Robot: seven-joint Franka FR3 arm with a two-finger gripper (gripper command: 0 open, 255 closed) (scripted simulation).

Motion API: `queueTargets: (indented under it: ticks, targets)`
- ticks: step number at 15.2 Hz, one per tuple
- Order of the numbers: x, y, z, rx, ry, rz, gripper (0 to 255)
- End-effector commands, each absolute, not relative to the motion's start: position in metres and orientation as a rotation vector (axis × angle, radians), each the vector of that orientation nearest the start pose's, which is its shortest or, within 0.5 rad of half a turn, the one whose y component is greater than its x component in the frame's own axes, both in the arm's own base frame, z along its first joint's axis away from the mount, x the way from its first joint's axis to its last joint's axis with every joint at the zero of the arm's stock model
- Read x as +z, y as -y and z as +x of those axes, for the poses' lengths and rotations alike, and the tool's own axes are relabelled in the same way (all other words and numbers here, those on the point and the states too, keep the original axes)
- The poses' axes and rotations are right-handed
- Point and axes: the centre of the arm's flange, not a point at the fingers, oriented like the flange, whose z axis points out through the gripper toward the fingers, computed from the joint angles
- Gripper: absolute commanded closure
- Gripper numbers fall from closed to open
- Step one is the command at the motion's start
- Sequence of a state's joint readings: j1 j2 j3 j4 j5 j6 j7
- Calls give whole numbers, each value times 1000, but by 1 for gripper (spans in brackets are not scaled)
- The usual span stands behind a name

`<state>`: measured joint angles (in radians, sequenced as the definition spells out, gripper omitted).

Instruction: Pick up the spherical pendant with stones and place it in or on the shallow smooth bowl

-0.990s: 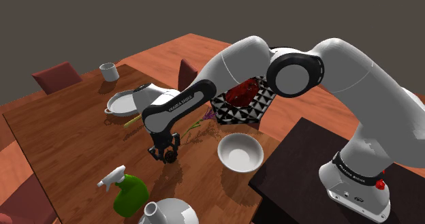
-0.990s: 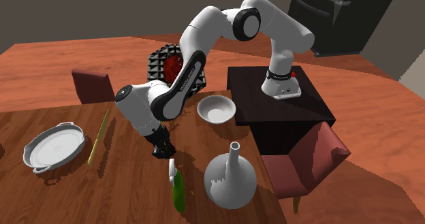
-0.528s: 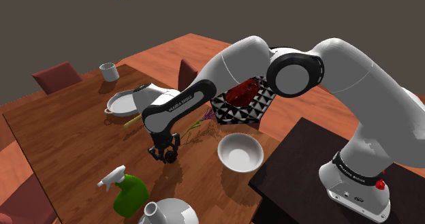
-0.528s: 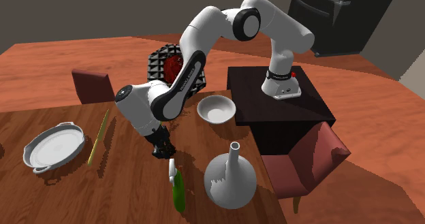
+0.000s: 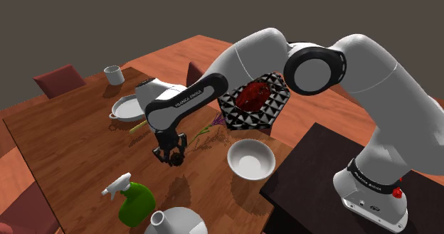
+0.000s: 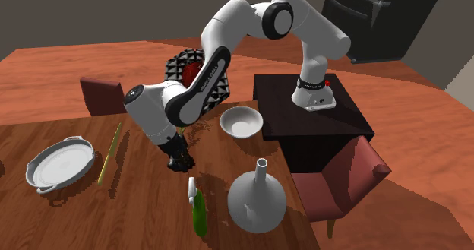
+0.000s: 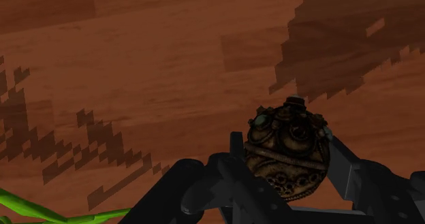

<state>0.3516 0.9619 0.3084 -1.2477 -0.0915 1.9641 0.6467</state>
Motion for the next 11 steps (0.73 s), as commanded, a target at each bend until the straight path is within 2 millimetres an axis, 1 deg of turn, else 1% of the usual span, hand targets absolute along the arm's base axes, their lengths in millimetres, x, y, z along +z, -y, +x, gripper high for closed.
queueTargets:
  ticks: [1, 11]
  targets:
    - [191, -398, 610, 426, -66, -3090, 255]
    - [243, -398, 610, 426, -66, -3090, 255]
